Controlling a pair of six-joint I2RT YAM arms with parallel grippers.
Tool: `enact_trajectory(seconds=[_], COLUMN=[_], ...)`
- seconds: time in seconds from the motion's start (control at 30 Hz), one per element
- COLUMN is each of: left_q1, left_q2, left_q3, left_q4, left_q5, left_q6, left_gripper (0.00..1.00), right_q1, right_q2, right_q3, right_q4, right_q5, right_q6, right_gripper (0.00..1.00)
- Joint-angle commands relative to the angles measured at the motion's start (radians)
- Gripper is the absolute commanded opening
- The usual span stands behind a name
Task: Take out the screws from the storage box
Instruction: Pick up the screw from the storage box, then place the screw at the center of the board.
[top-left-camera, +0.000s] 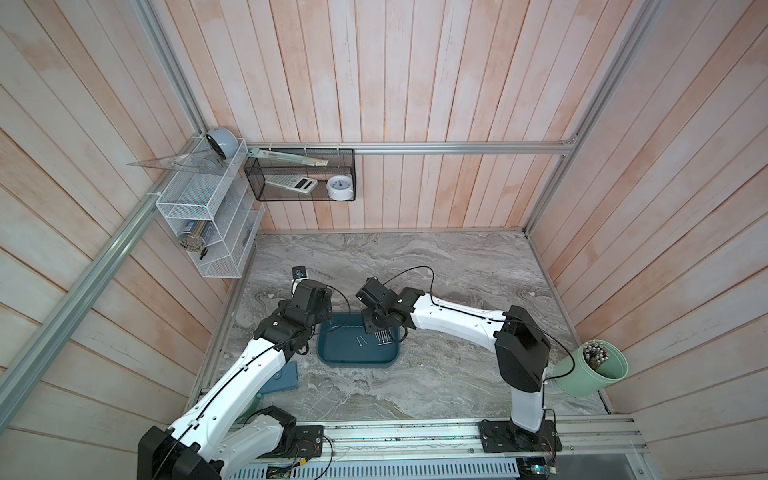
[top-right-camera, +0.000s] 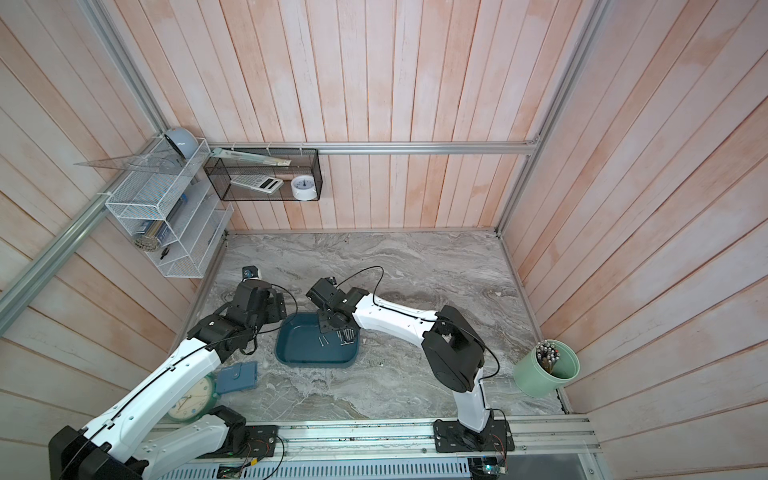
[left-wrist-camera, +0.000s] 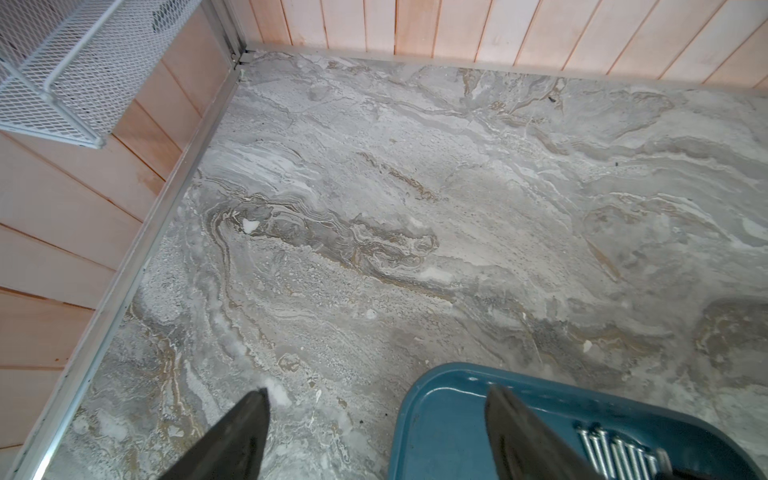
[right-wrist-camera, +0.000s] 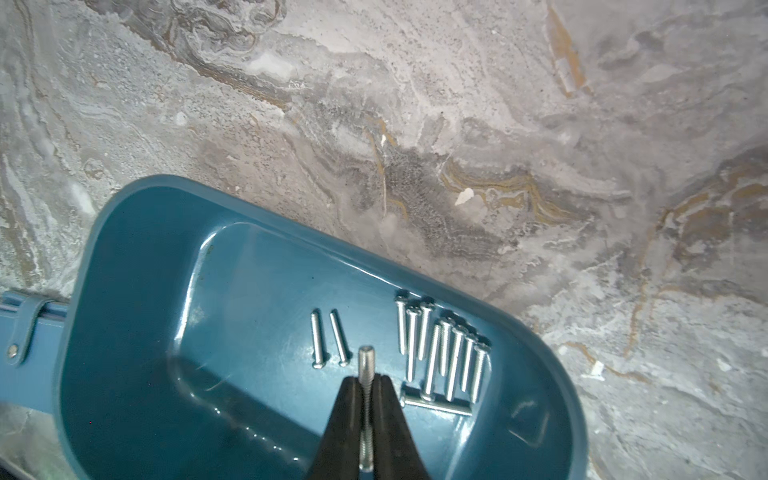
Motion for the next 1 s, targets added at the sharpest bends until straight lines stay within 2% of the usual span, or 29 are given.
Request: enact_trajectory(seconds=[0.0, 0.2, 0.43, 0.57, 0.73, 0.97], left_q1=[0.006, 0.006, 0.006, 0.006, 0.006, 0.006], left_q2=[-0.008, 0.022, 0.073, 0.073, 0.081, 0.092], left_q3=[-0.017, -0.011, 0.020, 0.013, 0.013, 0.016], left_q4=[0.021, 0.012, -0.013, -0.010, -0.011, -0.018], left_q5=[0.052, 0.101, 0.206, 0.213, 0.211, 0.213], left_q6=[0.010, 0.010, 0.022, 0.021, 0.020, 0.022], left_gripper=[0.88, 0.89, 0.89, 0.89, 0.89, 0.89], right_q1=[-0.024, -0.112, -0.234, -0.265, -0.300, -0.304], right_q2=[-0.090, -0.266, -0.391, -0.352, -0.224, -0.107], right_q3=[-0.036, -0.210, -0.408, -0.435, -0.396, -0.401], right_q4=[-0.059, -0.120, -0.044, -0.008, -0.037, -0.015], right_q5=[0.080, 0.196, 0.201, 0.162, 0.047, 0.009], right_q6=[-0.006, 0.031, 0.043, 0.035, -0.016, -0.019], right_gripper=[0.00, 0.00, 0.00, 0.00, 0.01, 0.03])
